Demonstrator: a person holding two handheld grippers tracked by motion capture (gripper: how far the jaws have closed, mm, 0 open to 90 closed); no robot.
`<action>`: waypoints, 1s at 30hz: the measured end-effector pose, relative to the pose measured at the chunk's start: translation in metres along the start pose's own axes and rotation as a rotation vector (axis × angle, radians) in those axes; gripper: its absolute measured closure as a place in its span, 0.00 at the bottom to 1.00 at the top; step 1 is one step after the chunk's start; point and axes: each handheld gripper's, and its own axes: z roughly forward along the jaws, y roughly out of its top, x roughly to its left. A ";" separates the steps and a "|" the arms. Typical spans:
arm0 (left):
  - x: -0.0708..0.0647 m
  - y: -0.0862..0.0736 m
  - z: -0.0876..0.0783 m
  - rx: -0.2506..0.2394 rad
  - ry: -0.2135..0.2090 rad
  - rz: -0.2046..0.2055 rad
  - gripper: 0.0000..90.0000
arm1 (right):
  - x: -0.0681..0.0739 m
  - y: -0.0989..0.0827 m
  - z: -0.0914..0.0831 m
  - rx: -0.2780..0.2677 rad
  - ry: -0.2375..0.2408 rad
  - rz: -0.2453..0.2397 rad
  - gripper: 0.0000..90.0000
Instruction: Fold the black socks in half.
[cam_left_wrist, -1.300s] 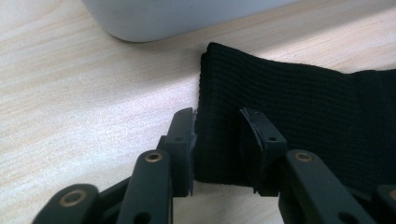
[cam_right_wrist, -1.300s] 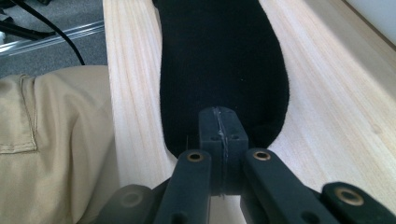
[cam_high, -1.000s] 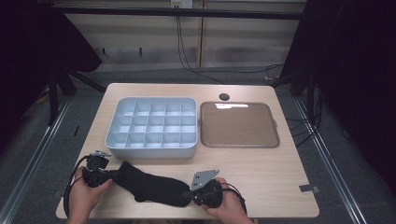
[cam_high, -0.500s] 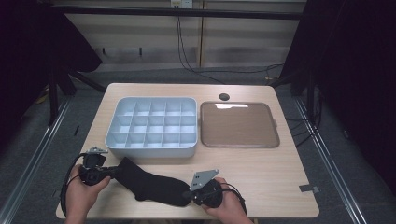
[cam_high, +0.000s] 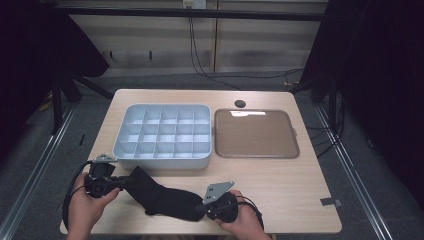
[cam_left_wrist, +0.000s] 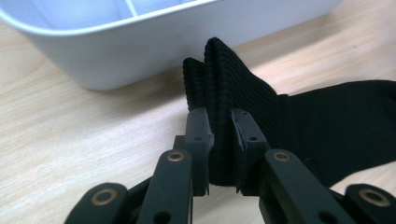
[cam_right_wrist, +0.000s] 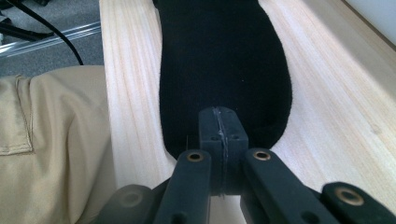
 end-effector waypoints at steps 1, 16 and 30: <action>-0.001 0.001 0.000 0.002 0.001 0.005 0.87 | 0.000 0.000 0.000 0.000 0.003 0.000 1.00; -0.023 0.014 -0.009 0.001 -0.044 0.049 0.87 | 0.000 0.001 0.001 -0.002 -0.003 0.002 1.00; -0.029 0.018 -0.011 -0.019 -0.073 0.059 0.87 | -0.001 0.003 -0.002 -0.037 -0.041 0.034 1.00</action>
